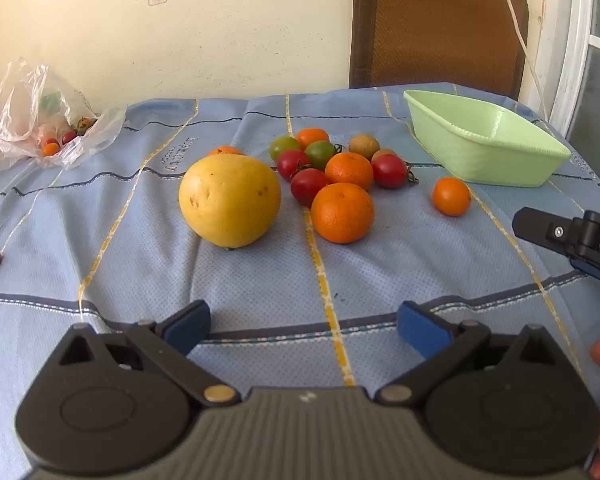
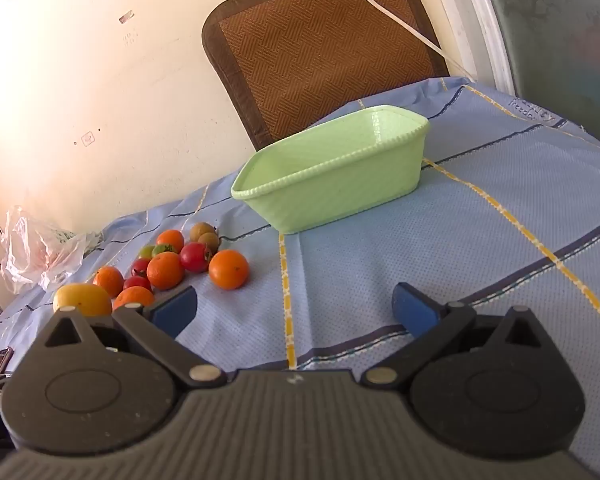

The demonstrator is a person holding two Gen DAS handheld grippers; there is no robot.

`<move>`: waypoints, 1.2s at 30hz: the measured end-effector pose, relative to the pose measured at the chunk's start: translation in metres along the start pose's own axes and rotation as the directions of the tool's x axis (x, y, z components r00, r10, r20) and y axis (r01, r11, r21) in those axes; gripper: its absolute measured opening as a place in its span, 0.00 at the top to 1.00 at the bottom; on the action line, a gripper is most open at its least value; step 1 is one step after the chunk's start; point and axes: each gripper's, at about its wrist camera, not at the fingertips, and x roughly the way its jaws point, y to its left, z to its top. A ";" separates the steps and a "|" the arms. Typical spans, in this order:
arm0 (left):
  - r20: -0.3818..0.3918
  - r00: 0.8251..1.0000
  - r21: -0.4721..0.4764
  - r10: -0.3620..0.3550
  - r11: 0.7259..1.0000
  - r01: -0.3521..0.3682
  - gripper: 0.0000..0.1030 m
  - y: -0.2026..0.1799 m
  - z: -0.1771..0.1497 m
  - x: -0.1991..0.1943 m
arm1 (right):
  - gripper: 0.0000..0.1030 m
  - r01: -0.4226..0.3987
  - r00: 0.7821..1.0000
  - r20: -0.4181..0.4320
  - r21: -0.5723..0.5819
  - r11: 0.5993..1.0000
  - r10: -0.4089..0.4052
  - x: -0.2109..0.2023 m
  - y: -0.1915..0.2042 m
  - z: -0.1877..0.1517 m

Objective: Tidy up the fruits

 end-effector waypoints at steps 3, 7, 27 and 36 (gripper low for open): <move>0.002 1.000 0.020 0.008 1.000 -0.008 0.00 0.000 -0.001 0.000 | 0.00 -0.005 1.000 0.002 0.007 1.000 0.005 0.000 0.000 0.000; 0.012 1.000 0.018 -0.012 1.000 0.012 0.00 0.002 -0.002 -0.003 | 0.00 -0.003 1.000 0.001 0.005 1.000 0.003 0.000 -0.001 0.000; 0.049 0.998 0.092 -0.030 0.995 0.025 0.00 0.004 -0.011 -0.004 | 0.00 0.016 1.000 -0.005 -0.026 1.000 -0.016 0.000 0.003 0.000; 0.049 0.998 0.097 -0.030 0.995 0.025 0.00 0.005 -0.011 -0.004 | 0.00 0.018 1.000 -0.005 -0.028 0.999 -0.018 0.001 0.005 0.000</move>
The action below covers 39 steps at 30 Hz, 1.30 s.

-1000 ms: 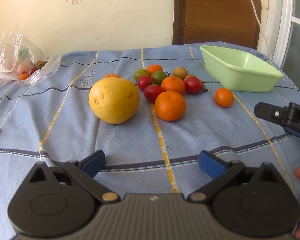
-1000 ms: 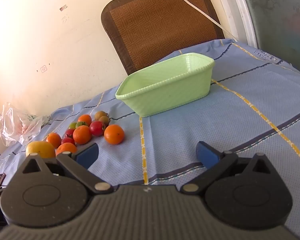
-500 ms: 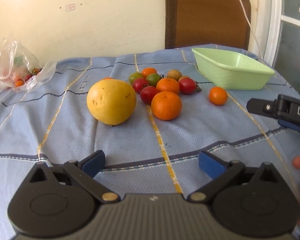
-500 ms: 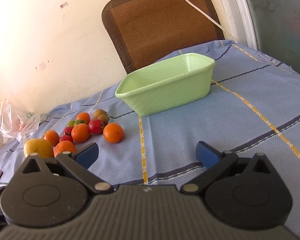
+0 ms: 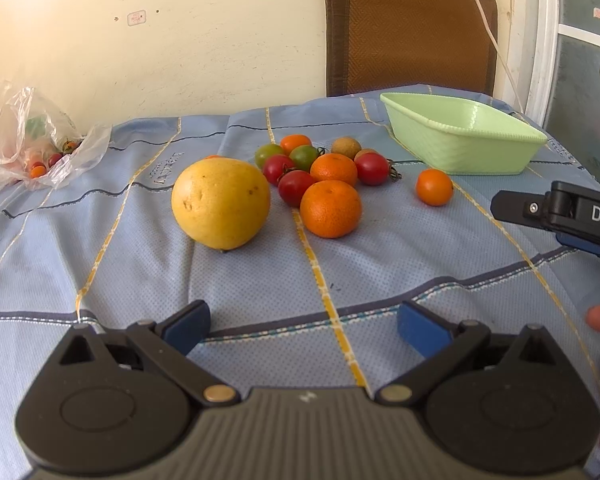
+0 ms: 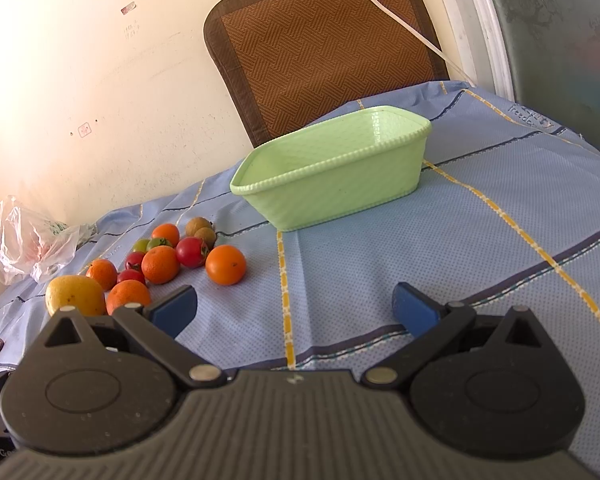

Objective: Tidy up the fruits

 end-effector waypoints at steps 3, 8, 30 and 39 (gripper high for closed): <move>0.000 1.000 0.000 0.001 1.000 -0.001 0.00 0.000 0.000 0.000 | 0.00 0.001 1.000 0.000 -0.001 1.000 -0.001 0.000 0.001 0.000; 0.006 1.000 0.001 0.005 1.000 -0.005 0.00 -0.001 -0.001 0.000 | 0.00 0.002 1.000 0.000 -0.002 1.000 -0.002 0.000 0.001 0.000; 0.163 0.986 -0.214 -0.039 0.974 0.074 0.09 0.097 -0.004 -0.039 | 0.00 -0.075 0.995 0.063 -0.123 0.990 0.083 -0.013 0.016 -0.003; 0.227 0.962 -0.336 -0.153 0.915 0.225 0.12 0.149 0.001 -0.046 | 0.28 -0.315 0.946 -0.046 -0.372 0.873 0.322 -0.005 0.093 0.010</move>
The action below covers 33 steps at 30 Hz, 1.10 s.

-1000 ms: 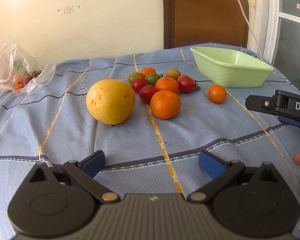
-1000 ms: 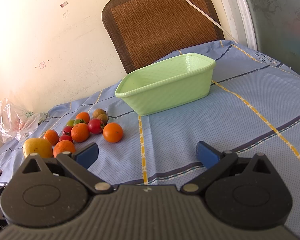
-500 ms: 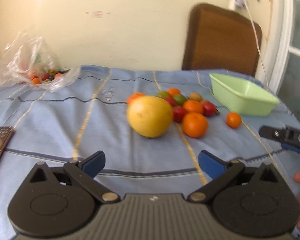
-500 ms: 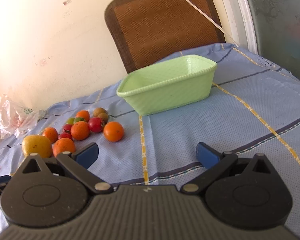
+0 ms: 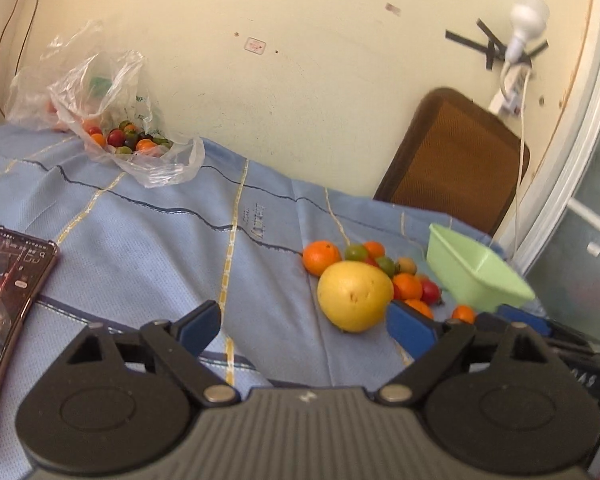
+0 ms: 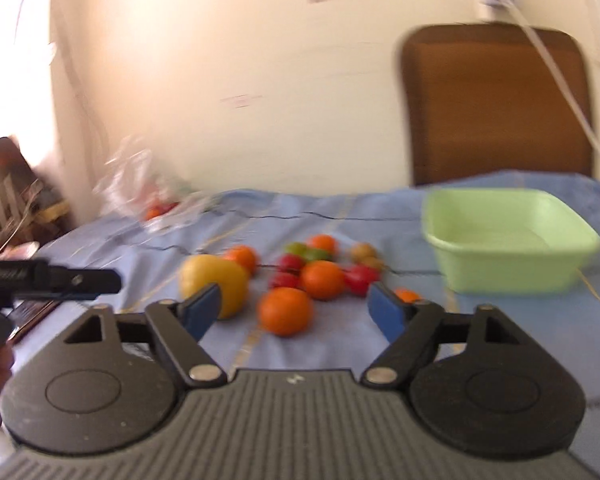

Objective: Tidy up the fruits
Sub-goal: 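Reach the right gripper to the yellow grapefruit and close on it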

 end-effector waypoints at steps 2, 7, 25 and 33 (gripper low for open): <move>0.008 1.000 -0.035 -0.012 0.999 0.013 0.12 0.008 0.001 -0.001 | 0.33 -0.045 0.999 -0.016 -0.058 0.997 0.045 0.012 0.013 0.008; 0.001 0.998 -0.086 -0.055 0.995 0.055 0.12 0.025 -0.003 -0.001 | 0.32 -0.118 0.990 -0.088 -0.098 0.988 0.109 0.045 0.028 0.015; 0.043 0.986 -0.060 -0.162 0.984 0.165 0.11 0.036 -0.019 -0.019 | 0.38 -0.286 0.834 -0.458 0.120 0.951 0.309 0.084 0.022 0.034; 0.036 0.979 -0.071 -0.199 0.977 0.201 0.11 0.029 -0.015 -0.012 | 0.37 -0.286 0.740 -0.509 0.355 0.890 0.441 0.095 0.017 0.032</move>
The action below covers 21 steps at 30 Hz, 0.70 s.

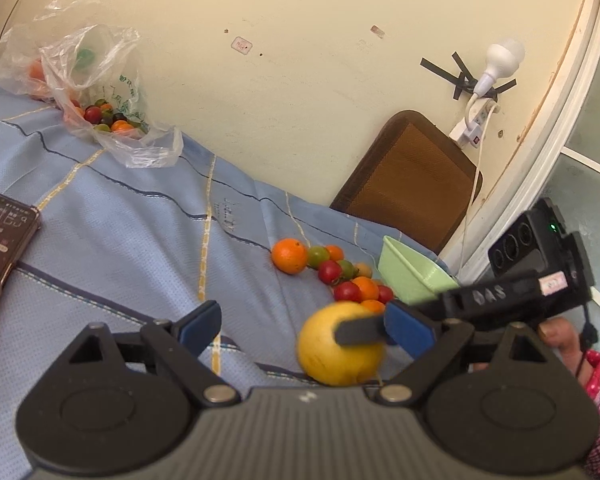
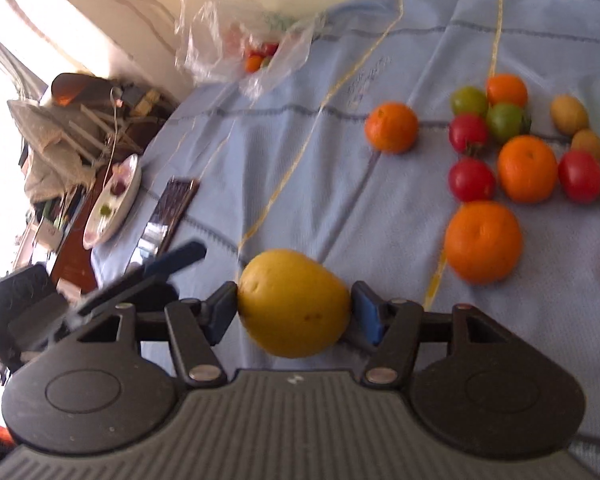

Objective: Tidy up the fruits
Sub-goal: 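Reach the right gripper to the yellow grapefruit and close on it, then carry the grapefruit with the right gripper into the green basket and open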

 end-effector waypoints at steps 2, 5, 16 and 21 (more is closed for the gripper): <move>0.000 1.000 0.001 -0.007 1.000 0.007 0.11 -0.002 0.001 0.000 | 0.36 0.037 0.997 0.065 -0.022 0.999 -0.035 -0.001 0.005 0.004; -0.005 1.000 0.004 -0.003 1.000 0.003 0.11 -0.004 0.004 0.003 | 0.36 0.065 0.992 0.116 -0.049 0.997 -0.059 0.003 0.011 0.005; -0.058 0.998 0.041 -0.026 0.999 0.028 0.11 -0.012 0.000 0.021 | 0.35 0.047 0.951 0.309 -0.089 0.995 -0.017 -0.028 -0.005 -0.003; -0.079 0.996 0.044 -0.029 0.999 0.033 0.11 -0.013 -0.001 0.030 | 0.35 0.127 0.927 0.368 -0.130 0.983 -0.071 -0.032 -0.004 -0.017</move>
